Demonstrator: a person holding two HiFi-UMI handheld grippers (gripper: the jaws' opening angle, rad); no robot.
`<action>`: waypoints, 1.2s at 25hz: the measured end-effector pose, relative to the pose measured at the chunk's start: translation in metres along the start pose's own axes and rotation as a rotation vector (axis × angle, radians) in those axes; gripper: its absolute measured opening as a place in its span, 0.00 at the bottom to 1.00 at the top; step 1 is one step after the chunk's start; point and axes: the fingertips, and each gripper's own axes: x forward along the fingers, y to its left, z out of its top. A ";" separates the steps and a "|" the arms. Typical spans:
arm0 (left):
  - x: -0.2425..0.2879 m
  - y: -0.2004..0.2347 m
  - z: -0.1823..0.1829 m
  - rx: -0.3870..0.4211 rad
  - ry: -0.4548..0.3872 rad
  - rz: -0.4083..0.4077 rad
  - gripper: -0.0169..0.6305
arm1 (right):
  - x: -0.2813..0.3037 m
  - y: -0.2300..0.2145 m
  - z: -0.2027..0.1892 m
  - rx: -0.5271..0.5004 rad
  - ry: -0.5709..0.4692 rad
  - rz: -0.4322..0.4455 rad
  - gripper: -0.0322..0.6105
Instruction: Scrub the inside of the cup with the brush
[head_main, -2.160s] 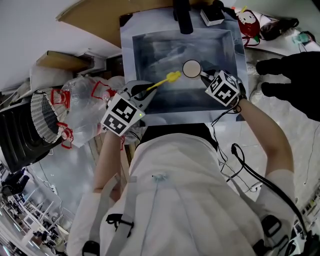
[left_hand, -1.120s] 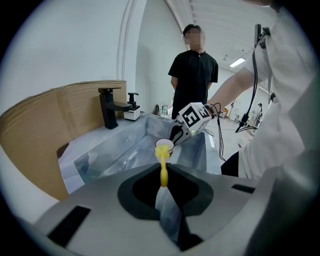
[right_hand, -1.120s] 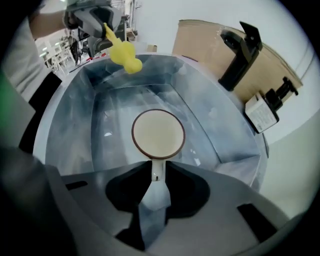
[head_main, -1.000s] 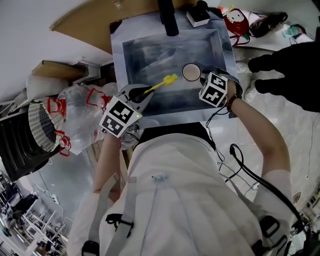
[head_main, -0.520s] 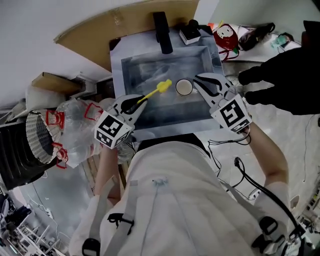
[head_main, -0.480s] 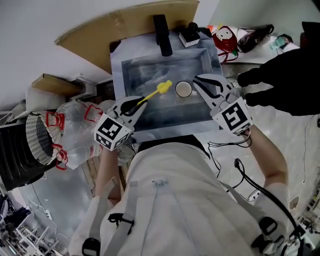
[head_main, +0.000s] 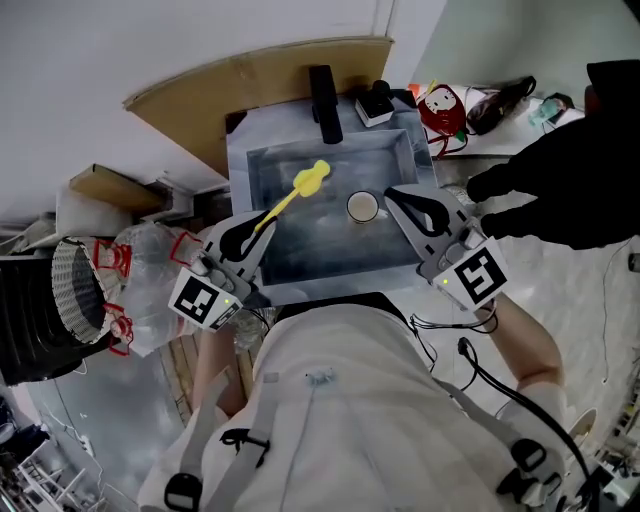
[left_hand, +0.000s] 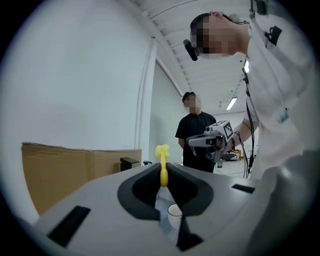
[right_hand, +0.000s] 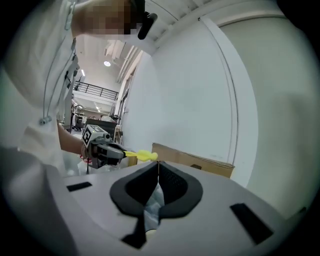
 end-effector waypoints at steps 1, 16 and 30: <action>0.000 0.001 0.003 -0.001 -0.012 0.003 0.09 | -0.001 0.000 -0.001 -0.001 0.000 0.000 0.08; 0.003 0.005 0.006 0.013 -0.013 0.003 0.09 | -0.005 -0.003 -0.007 0.025 0.006 0.003 0.07; 0.010 0.008 0.010 0.011 -0.009 -0.027 0.09 | 0.002 -0.005 -0.005 0.029 0.008 0.016 0.07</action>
